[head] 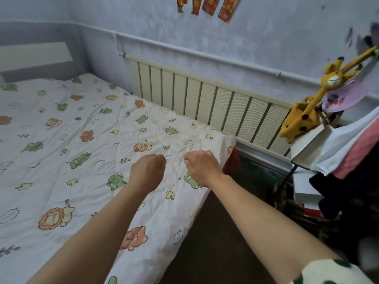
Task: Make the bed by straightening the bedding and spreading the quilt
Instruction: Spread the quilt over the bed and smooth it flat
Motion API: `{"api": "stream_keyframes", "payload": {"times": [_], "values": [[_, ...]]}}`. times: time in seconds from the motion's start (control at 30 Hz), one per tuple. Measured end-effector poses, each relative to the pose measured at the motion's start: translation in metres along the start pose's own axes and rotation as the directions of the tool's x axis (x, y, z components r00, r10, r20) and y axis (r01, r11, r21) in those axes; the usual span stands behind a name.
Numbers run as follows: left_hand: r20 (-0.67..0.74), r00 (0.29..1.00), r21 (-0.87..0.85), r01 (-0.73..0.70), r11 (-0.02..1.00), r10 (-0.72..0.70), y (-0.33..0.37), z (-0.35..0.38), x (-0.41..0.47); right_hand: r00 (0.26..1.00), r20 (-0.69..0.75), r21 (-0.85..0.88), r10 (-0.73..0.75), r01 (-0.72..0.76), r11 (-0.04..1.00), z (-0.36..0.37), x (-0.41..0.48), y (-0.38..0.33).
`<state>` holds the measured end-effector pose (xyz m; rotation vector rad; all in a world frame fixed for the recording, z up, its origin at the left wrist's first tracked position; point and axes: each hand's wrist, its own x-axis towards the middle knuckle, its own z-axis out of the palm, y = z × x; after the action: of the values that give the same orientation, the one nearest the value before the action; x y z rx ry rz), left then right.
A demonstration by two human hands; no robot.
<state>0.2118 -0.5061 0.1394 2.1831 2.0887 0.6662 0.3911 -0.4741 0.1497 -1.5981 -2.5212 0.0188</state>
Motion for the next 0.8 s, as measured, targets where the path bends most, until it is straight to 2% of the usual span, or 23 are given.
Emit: {"api": "stream_keyframes", "payload": {"times": [0.2,0.33,0.57,0.67,0.8], "values": [[-0.014,1.000,-0.011,-0.012,1.000,0.012,0.011,0.044,0.088,1.000,0.012,0.022,0.012,-0.012,1.000,0.009,0.066,0.057],[0.023,0.999,-0.005,-0.049,0.999,0.049,0.017,0.067,0.160,0.997,0.061,0.007,0.037,-0.038,0.999,0.013,0.123,0.097],[0.047,0.996,-0.039,-0.076,0.996,0.078,0.039,0.107,0.267,0.994,0.055,0.025,0.094,-0.095,0.995,0.015,0.217,0.174],[0.065,0.996,-0.036,-0.052,0.998,0.055,0.045,0.133,0.307,0.994,0.056,0.061,0.098,-0.102,0.993,0.024,0.252,0.211],[0.081,0.996,-0.001,0.023,1.000,-0.023,0.051,0.175,0.372,0.997,0.074,0.093,0.034,-0.040,0.995,0.048,0.318,0.264]]}}
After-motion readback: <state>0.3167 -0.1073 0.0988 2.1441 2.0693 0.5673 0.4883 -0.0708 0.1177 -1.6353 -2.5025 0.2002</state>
